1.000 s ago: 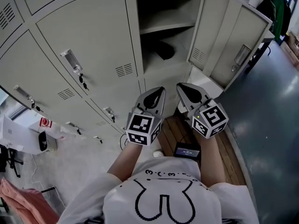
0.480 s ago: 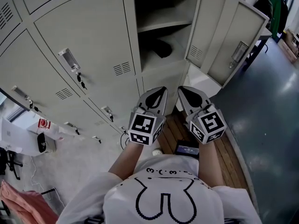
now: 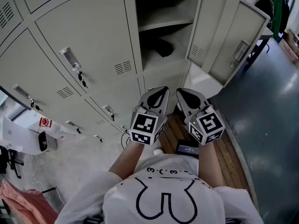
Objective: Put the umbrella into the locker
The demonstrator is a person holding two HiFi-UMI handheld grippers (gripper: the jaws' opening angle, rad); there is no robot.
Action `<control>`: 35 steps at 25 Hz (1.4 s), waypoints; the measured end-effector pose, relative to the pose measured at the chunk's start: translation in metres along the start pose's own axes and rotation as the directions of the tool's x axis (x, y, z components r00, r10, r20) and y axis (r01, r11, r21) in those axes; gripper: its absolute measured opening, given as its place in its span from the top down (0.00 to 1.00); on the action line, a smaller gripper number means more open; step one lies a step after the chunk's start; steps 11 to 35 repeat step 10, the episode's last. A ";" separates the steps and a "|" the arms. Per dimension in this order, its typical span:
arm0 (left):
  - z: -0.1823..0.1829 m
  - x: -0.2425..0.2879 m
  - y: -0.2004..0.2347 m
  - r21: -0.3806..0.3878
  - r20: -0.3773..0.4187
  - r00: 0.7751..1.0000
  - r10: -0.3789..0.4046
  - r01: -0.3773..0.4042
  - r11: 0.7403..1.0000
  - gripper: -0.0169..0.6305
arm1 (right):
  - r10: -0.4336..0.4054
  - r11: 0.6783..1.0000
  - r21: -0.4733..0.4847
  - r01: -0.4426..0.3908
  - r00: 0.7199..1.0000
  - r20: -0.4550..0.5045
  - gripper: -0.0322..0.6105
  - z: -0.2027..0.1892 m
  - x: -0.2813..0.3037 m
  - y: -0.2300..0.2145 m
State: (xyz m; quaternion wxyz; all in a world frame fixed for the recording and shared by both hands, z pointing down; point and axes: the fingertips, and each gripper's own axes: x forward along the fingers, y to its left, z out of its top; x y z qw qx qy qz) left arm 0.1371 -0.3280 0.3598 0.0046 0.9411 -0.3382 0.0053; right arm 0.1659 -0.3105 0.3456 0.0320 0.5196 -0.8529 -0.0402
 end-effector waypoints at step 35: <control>0.001 -0.001 0.009 -0.015 0.007 1.000 0.020 -0.020 1.000 0.94 | 0.011 1.000 -0.019 -0.011 1.000 -0.011 0.97 0.001 0.006 0.002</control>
